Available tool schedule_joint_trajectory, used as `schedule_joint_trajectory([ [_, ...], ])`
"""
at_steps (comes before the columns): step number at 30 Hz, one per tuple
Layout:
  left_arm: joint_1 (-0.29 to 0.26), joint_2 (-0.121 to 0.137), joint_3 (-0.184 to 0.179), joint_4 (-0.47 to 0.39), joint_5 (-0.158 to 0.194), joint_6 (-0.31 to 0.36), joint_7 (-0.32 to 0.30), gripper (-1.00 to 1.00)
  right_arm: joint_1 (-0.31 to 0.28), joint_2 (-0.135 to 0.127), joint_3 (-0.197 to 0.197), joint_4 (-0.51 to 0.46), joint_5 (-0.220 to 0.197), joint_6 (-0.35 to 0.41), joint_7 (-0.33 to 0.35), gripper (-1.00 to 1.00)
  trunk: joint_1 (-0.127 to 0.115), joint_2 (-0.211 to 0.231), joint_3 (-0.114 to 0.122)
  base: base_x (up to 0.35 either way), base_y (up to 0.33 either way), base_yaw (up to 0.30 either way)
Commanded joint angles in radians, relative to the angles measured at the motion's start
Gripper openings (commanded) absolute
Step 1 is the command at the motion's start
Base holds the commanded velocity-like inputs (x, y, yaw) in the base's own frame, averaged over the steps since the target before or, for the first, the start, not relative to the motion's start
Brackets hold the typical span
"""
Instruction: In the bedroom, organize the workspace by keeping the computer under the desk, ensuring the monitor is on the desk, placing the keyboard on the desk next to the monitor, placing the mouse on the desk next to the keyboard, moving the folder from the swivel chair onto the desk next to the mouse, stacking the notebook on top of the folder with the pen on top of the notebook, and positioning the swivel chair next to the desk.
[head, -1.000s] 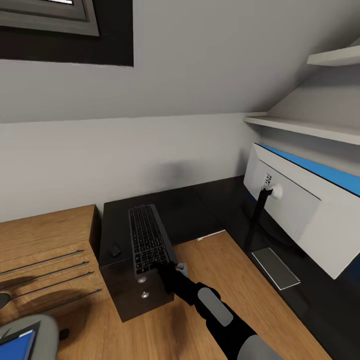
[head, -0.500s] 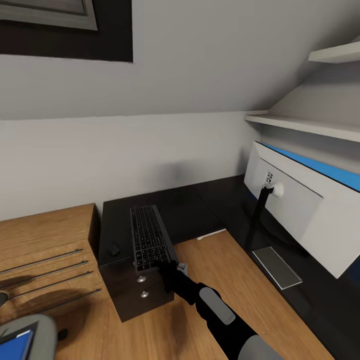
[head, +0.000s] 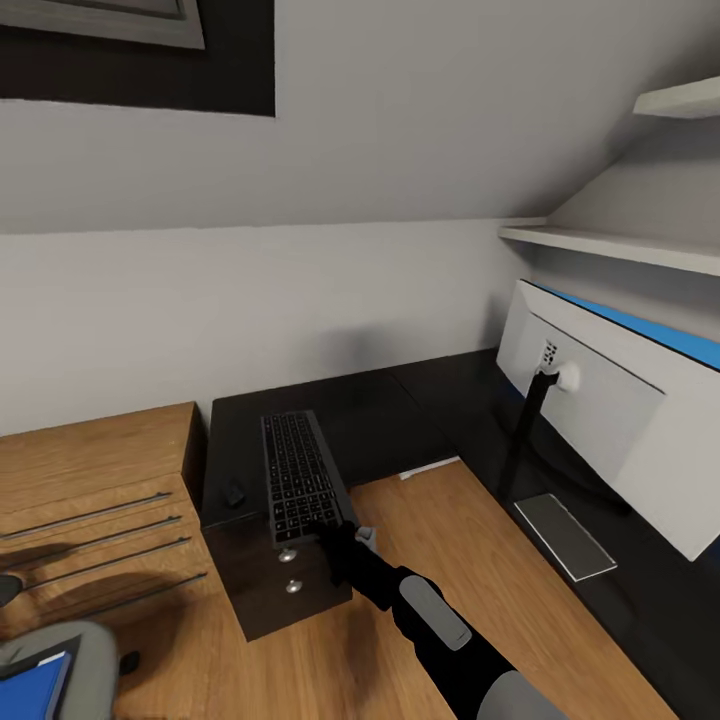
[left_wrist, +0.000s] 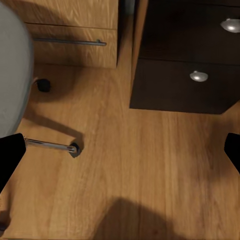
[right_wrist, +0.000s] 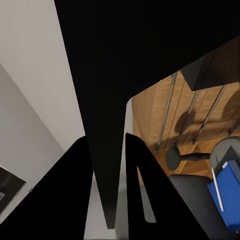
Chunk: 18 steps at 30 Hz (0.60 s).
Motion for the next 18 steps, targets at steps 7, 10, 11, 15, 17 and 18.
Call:
schedule_joint_trajectory([
  [7,0.000,0.001,-0.002,-0.001,0.010,-0.003,0.003,1.00,-0.001,-0.002,0.001,0.002,-0.008,0.003,0.005,-1.00,0.027,-0.050,-0.023,0.000,0.000,0.248],
  [10,0.000,0.001,-0.002,-0.001,0.010,-0.003,0.003,1.00,-0.001,-0.004,0.000,0.004,-0.007,0.003,0.005,-1.00,0.039,-0.071,-0.032,0.000,0.000,0.102],
  [11,0.000,0.001,-0.002,-0.001,0.010,-0.003,0.003,1.00,-0.001,-0.005,0.000,0.005,-0.007,0.003,0.005,-1.00,0.042,-0.078,-0.036,0.000,0.000,0.054],
  [15,0.000,0.000,-0.003,-0.001,0.009,-0.002,0.003,1.00,-0.001,-0.007,-0.002,0.020,-0.005,0.002,0.007,-1.00,0.058,-0.106,-0.048,0.000,0.000,0.020],
  [17,0.000,-0.001,-0.002,-0.001,0.009,-0.002,0.003,1.00,-0.001,-0.009,-0.002,0.023,-0.003,0.002,0.010,-1.00,0.065,-0.120,-0.054,0.000,0.000,0.005],
  [18,0.000,-0.001,-0.003,-0.001,0.009,-0.002,0.003,1.00,-0.001,-0.013,-0.002,0.024,-0.003,0.002,0.011,-1.00,0.069,-0.127,-0.057,0.000,0.000,0.002],
])
